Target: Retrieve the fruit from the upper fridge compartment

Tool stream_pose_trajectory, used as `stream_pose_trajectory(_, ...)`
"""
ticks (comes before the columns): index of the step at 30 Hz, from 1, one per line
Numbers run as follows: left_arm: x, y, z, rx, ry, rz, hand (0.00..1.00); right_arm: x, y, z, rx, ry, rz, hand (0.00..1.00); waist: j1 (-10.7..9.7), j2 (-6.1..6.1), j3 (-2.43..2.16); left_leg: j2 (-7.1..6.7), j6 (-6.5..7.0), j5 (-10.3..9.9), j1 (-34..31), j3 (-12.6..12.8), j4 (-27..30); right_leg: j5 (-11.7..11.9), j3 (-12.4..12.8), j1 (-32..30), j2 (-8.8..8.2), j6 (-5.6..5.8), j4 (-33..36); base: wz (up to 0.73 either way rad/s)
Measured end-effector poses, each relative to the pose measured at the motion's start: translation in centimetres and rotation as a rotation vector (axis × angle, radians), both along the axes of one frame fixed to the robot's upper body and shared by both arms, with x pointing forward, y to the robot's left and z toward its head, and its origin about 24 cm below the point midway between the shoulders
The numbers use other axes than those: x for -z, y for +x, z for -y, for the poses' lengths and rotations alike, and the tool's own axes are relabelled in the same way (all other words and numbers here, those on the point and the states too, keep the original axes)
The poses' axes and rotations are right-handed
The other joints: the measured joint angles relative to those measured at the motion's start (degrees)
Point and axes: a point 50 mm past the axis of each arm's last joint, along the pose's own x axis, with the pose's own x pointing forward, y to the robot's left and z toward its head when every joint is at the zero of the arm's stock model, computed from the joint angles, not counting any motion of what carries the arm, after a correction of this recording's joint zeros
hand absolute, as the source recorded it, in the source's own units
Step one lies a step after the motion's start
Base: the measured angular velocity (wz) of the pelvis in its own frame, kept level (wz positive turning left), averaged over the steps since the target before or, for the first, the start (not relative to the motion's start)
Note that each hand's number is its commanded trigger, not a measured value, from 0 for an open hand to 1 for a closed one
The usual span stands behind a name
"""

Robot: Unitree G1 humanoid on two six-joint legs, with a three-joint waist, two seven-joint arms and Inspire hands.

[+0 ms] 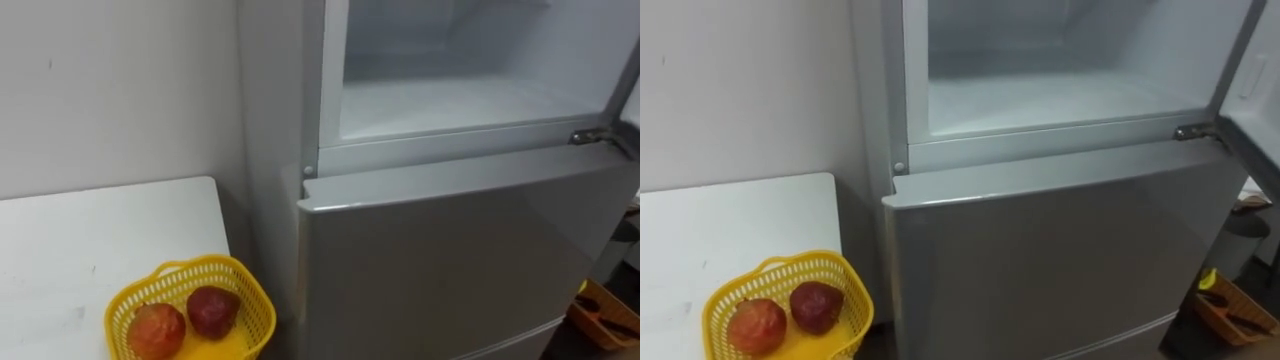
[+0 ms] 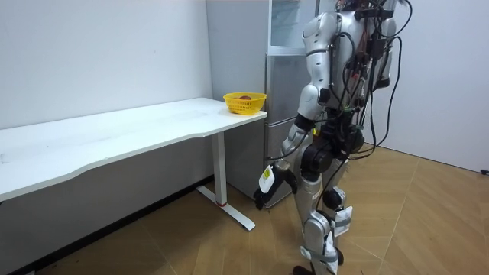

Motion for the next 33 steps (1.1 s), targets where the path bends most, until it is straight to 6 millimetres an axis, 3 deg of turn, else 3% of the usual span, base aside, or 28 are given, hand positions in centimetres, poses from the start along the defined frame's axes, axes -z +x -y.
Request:
stream_pose_trajectory(7, 0.0, 0.2, 0.1, 0.008, -0.007, 0.017, 0.0, -0.5, -0.1, -0.2, 0.002, -0.02, 0.019, 0.0, 0.1, 0.19, -0.07, 0.0, 0.0, 0.0, 0.0, 0.1, 0.0, 0.0, 0.3, -0.1, 0.14, 0.0, 0.1, -0.03)
stream_pose_trajectory(11, 0.0, 0.2, 0.2, 0.017, -0.007, 0.017, 0.0, -1.2, 0.2, -0.8, 0.015, -0.143, -0.023, 0.0, 0.6, 0.76, -0.32, 0.06, 0.0, 0.0, 0.0, 0.1, 0.0, 0.0, 0.5, -0.1, 0.22, -0.04, 0.3, -0.04)
stream_pose_trajectory(17, 0.0, 0.6, 0.2, 0.034, -0.015, 0.018, 0.0, -1.9, 1.0, -2.0, -0.028, -0.28, -0.068, 0.0, 1.1, 1.18, -0.02, 0.05, 0.0, 0.0, 0.1, 0.1, 0.0, -0.1, 0.3, -0.2, 0.11, -0.12, 0.7, 0.0)
stream_pose_trajectory(20, 0.1, 0.5, 0.4, 0.041, -0.032, 0.008, 0.0, -1.9, 1.7, -2.9, -0.066, -0.354, -0.108, 0.0, 1.4, 0.87, 0.15, -0.08, 0.0, 0.0, 0.0, 0.3, 0.1, -0.4, 0.4, -1.0, -0.09, -0.15, 1.6, -0.01)
stream_pose_trajectory(22, 0.1, 0.6, 0.2, 0.041, -0.031, 0.003, 0.0, -2.0, 2.3, -3.4, -0.11, -0.4, -0.127, 0.0, 1.6, 0.03, 0.51, -0.11, 0.0, 0.0, -0.2, 0.4, 0.7, -0.6, 0.4, -1.4, -0.17, -0.13, 1.9, -0.02)
stream_pose_trajectory(25, 0.1, 0.5, 0.5, 0.057, -0.048, -0.011, 0.0, -2.5, 3.4, -4.6, -0.176, -0.478, -0.137, 0.0, 2.0, -0.49, 0.6, 0.01, 0.0, 0.0, -0.5, 0.4, 0.9, -0.2, 0.3, -1.3, -0.1, -0.38, 1.7, -0.03)
stream_pose_trajectory(29, 0.1, 0.7, 0.4, 0.063, -0.044, -0.007, 0.0, -4.3, 4.7, -5.5, -0.219, -0.604, -0.102, 0.0, 3.2, -0.41, 0.34, 0.19, 0.0, 0.0, -0.1, 0.2, 1.0, 0.1, 0.1, -0.7, -0.02, -0.51, 1.4, 0.03)
stream_pose_trajectory(33, 0.1, 0.3, 0.3, 0.059, -0.039, -0.019, 0.0, -4.7, 5.4, -6.4, -0.305, -0.684, -0.094, 0.0, 4.4, -0.98, 0.24, 0.34, -0.02, 0.0, 0.0, -0.9, 1.4, 0.4, -1.3, 0.6, -0.1, -0.56, 0.1, 0.17)
